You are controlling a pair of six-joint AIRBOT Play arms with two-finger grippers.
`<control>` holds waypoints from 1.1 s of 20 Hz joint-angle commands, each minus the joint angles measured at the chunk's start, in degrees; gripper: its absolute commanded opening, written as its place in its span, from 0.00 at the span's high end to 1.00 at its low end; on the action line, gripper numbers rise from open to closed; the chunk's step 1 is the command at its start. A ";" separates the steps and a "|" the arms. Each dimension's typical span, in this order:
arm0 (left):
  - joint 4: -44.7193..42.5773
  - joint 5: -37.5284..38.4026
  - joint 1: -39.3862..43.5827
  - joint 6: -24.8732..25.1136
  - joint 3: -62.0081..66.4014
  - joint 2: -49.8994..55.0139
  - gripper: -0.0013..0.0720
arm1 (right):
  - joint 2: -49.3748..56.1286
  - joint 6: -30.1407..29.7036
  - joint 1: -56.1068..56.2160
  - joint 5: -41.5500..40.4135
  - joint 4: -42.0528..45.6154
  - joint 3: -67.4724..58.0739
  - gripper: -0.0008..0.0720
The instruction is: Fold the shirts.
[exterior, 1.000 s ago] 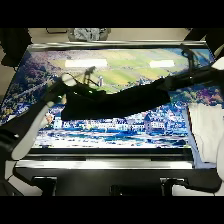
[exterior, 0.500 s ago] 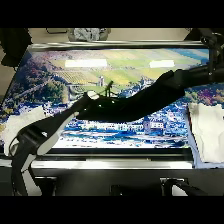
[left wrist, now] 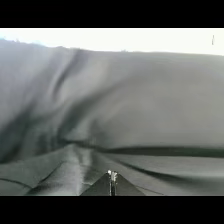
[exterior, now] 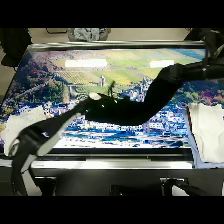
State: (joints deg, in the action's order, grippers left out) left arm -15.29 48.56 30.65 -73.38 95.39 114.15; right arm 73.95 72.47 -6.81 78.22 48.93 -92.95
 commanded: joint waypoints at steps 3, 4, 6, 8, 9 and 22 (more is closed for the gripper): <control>-35.76 11.08 -14.23 -7.23 0.00 -15.04 0.96 | 6.43 0.66 9.77 -11.61 -4.76 -0.04 0.93; -38.84 13.05 -17.92 -7.23 0.00 -17.97 0.96 | 7.87 0.92 12.61 -13.86 -5.84 -0.04 0.93; -40.26 15.58 -24.63 -7.23 0.00 -22.49 0.95 | 10.75 1.20 18.12 -17.99 -7.85 -0.04 0.93; -40.26 17.05 -29.75 -7.21 0.00 -25.75 0.95 | 13.73 3.41 23.34 -22.40 -8.00 -0.04 0.93; -40.26 17.64 -31.47 -7.23 0.00 -26.91 0.95 | 15.43 4.79 25.81 -24.50 -8.00 -0.04 0.93; -40.37 23.37 -32.28 -4.98 0.00 -30.05 0.95 | 23.21 7.04 29.92 -25.70 11.76 -0.07 0.04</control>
State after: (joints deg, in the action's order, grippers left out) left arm -55.48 70.26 -1.08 -79.66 95.37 84.47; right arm 99.83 81.08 27.68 44.97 47.94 -92.95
